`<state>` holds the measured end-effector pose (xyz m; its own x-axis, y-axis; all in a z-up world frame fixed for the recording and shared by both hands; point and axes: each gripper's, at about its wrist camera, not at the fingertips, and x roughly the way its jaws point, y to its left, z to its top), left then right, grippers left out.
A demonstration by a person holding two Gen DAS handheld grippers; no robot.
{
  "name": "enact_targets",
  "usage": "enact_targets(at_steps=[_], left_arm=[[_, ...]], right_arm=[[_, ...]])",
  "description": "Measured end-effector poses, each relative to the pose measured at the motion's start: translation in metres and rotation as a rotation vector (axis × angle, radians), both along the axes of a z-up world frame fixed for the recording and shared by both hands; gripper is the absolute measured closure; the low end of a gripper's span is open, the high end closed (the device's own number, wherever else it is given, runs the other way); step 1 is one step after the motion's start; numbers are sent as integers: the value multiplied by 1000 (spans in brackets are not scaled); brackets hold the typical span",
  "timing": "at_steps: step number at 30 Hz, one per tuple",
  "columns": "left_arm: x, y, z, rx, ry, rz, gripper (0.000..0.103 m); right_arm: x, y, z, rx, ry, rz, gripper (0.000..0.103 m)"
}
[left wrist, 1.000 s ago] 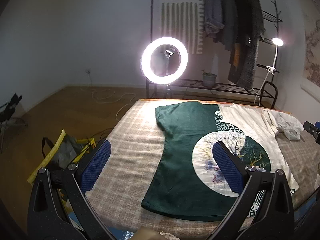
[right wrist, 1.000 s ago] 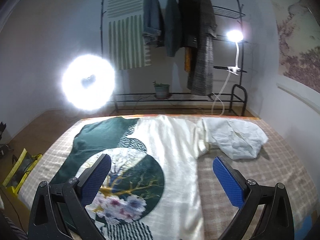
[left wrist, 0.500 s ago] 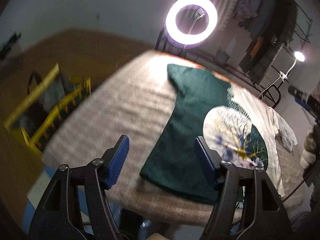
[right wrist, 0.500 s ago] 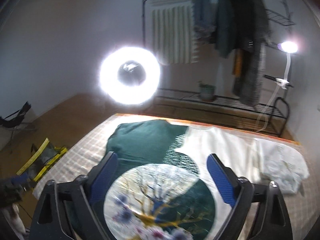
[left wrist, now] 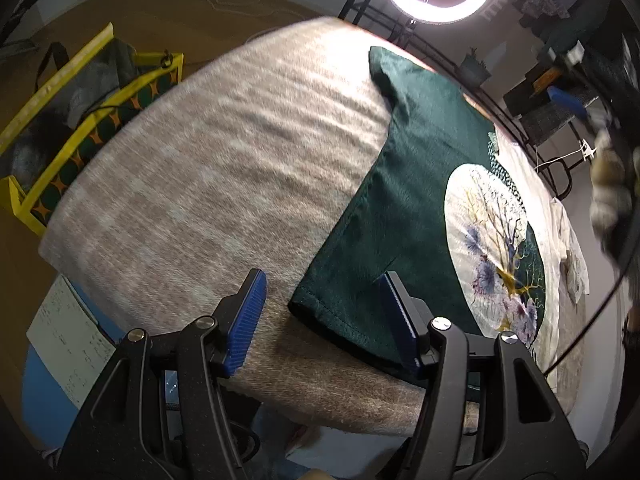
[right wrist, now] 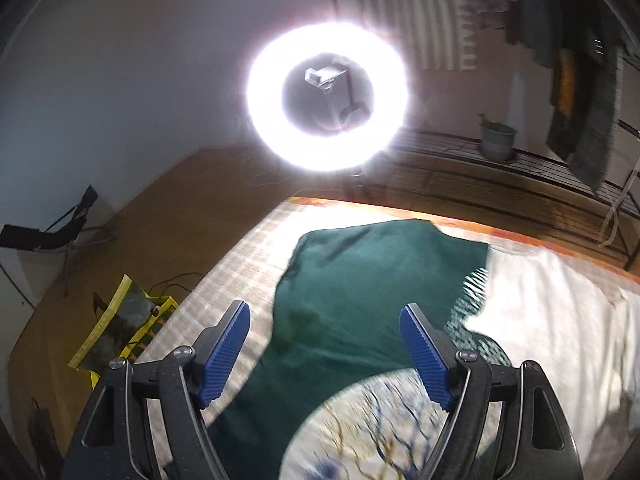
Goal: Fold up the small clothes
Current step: 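Grasp the green side edge with the left tool while the right tool grasps its shoulder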
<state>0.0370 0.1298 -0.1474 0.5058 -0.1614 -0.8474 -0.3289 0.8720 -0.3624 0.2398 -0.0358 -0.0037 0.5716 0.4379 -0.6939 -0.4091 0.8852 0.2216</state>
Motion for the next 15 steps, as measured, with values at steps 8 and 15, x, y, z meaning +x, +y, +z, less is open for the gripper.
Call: enact_targets(at_steps=[8,15], left_arm=[[10,-12,-33,-114,84,59,55],[18,-13,-31,-35,73,73,58]], right_arm=[[72,62,-28,19,108,44,24],[122,113,-67,-18,185,71,27]])
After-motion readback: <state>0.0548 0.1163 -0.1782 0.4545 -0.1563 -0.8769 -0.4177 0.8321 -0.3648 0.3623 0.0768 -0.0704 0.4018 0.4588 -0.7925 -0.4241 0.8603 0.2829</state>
